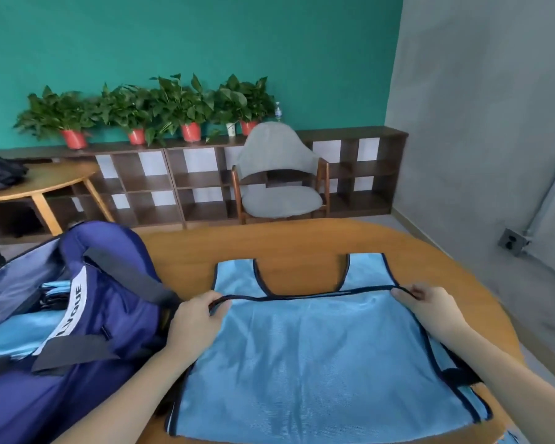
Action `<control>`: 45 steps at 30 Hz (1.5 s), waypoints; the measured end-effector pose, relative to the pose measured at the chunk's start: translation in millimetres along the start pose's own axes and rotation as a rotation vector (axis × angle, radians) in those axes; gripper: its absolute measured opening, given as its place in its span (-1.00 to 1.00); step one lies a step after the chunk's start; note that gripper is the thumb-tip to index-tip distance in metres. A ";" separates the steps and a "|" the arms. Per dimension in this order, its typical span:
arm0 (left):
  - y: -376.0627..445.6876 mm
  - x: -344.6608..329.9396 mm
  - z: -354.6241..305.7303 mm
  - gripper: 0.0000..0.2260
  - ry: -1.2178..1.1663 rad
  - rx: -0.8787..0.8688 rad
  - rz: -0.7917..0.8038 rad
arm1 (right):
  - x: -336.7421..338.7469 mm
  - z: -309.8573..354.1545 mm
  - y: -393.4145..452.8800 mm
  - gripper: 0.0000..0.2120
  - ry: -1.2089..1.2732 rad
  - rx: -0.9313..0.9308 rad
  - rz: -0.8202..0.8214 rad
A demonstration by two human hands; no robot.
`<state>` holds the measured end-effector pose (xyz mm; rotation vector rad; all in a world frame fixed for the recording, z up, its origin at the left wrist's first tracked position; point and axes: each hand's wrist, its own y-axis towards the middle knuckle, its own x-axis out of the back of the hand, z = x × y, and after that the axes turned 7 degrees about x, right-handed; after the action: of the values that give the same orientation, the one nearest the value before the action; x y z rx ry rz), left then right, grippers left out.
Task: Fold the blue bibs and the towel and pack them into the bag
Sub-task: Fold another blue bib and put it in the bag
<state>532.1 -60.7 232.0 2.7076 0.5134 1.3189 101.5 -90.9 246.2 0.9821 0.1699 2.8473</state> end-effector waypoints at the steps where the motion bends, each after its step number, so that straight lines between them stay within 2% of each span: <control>1: 1.0 -1.4 0.4 -0.89 0.024 -0.002 -0.003 | 0.0 -0.1 0.0 -0.79 0.001 0.003 -0.007; 6: -13.2 -0.3 0.7 -0.72 0.041 0.006 0.032 | 9.9 -2.3 -17.4 -0.87 0.041 0.007 0.003; 11: -25.1 10.8 -3.9 -0.81 -0.063 -0.098 0.063 | 22.8 2.1 -35.5 -0.84 0.175 -0.001 0.021; 14: -28.3 23.7 -15.0 -0.88 -0.211 -0.079 0.076 | 29.9 16.5 -41.2 -0.85 0.245 0.045 0.034; 18: -31.2 56.4 -40.5 -0.85 -0.517 -0.034 0.106 | 46.4 39.3 -34.3 -0.86 0.423 0.069 0.013; 21: -11.6 80.6 -54.0 -0.92 -0.640 -0.037 0.017 | 56.8 57.0 -12.6 -0.88 0.553 0.089 -0.052; 25: 34.4 67.1 -47.9 -0.95 -0.468 0.004 -0.082 | 41.0 58.8 28.0 -0.84 0.424 0.093 -0.075; 27: 49.3 41.9 -32.6 -0.87 -0.335 0.027 -0.036 | 22.1 45.7 41.0 -0.83 0.264 0.056 0.006; 29: 52.4 14.1 -13.7 -0.89 -0.192 0.071 0.037 | 3.5 27.1 43.7 -0.83 0.130 0.028 0.071; 30: 49.5 3.3 -6.2 -0.95 -0.123 0.093 0.049 | -3.5 16.7 43.5 -0.84 0.100 0.029 0.063; 32: 42.2 -9.4 4.3 -0.93 -0.045 0.083 -0.004 | -8.0 4.5 39.4 -0.88 0.081 0.048 0.003; 34: 37.1 -11.8 6.7 -0.94 -0.033 0.040 -0.056 | -5.0 0.7 35.5 -0.92 0.084 0.070 -0.011; 38: 28.3 -9.3 7.5 -0.97 -0.027 -0.024 -0.047 | 7.8 -3.1 20.8 -0.96 0.049 0.094 -0.018; 45: 4.6 -1.1 2.3 -0.92 -0.109 -0.101 0.009 | 28.2 -11.1 -1.2 -0.90 0.115 0.052 0.009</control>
<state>534.4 -65.2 230.7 2.6833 0.4133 1.1580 72.7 -86.1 254.4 0.8306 0.2529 2.9224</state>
